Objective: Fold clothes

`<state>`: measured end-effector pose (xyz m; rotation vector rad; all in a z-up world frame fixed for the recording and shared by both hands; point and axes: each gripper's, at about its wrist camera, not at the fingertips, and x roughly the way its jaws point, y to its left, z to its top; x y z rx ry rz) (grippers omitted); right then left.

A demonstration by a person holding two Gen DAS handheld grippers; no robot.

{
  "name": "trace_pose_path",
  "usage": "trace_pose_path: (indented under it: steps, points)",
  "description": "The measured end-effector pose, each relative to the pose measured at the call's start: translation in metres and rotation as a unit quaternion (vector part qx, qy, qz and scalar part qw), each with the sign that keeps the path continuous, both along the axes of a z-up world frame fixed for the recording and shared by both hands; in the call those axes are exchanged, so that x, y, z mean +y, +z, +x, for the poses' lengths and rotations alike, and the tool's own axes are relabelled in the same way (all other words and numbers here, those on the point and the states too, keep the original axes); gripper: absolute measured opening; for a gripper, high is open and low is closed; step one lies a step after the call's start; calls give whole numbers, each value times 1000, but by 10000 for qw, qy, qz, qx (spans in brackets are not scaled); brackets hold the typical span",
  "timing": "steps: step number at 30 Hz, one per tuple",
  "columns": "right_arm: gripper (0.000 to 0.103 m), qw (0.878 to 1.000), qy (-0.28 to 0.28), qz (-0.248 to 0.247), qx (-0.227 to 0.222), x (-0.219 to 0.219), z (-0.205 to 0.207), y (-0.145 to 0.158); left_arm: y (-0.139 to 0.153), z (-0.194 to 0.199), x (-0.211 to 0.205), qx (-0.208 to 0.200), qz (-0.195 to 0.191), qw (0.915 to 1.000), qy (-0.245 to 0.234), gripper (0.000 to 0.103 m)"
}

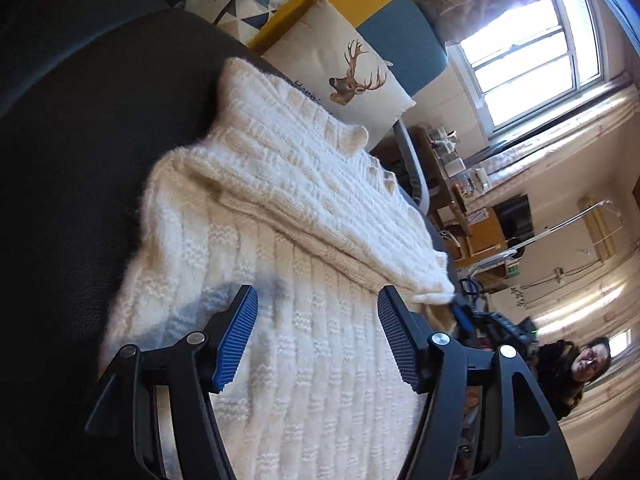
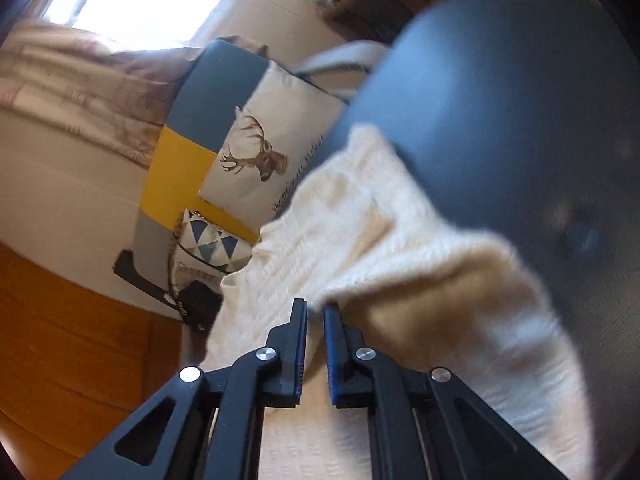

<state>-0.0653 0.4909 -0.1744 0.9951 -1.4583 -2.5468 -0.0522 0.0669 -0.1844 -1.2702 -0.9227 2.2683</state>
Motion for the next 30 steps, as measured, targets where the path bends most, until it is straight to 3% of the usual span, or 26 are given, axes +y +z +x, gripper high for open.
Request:
trace_pose_path:
  steps: [2,4,6,9,14,20,24,26,28,30]
  points:
    - [7,9999,-99,-90,-80,9,1,-2,-3,2,-6,-16,-6,10000,27,66]
    - [7,9988,-105,88,-461,13,-1,-12,-5,4,-12,-53,22,9999,96,66]
    - [10,9989,-4,-209,-429,16,6,-19,-1,11,-20,-17,122,9998,152,66]
    - [28,9946,489,-913,-30,4,19,-21,7,26,-37,50,375,9990,234,66]
    - [29,9718,2028,-1184,-229,-65,1,-18,13,34,-64,5,908,9951,401,66]
    - [30,9543,2580,-1362,-651,-153,-43,-37,6,5,-69,-216,1365,9890,525,66]
    - [30,9421,3207,-892,-399,-195,-40,-23,-2,-13,-60,-375,1389,9884,482,66]
    - [28,9295,3662,-190,-406,-219,-37,-14,-5,-23,-53,-431,1220,9910,334,66]
    - [23,9090,4113,458,-488,-242,-29,-12,-8,-30,-47,-505,912,9942,273,66]
    - [14,8793,4607,1114,-471,-263,-12,-13,-11,-35,-47,-472,477,9973,284,64]
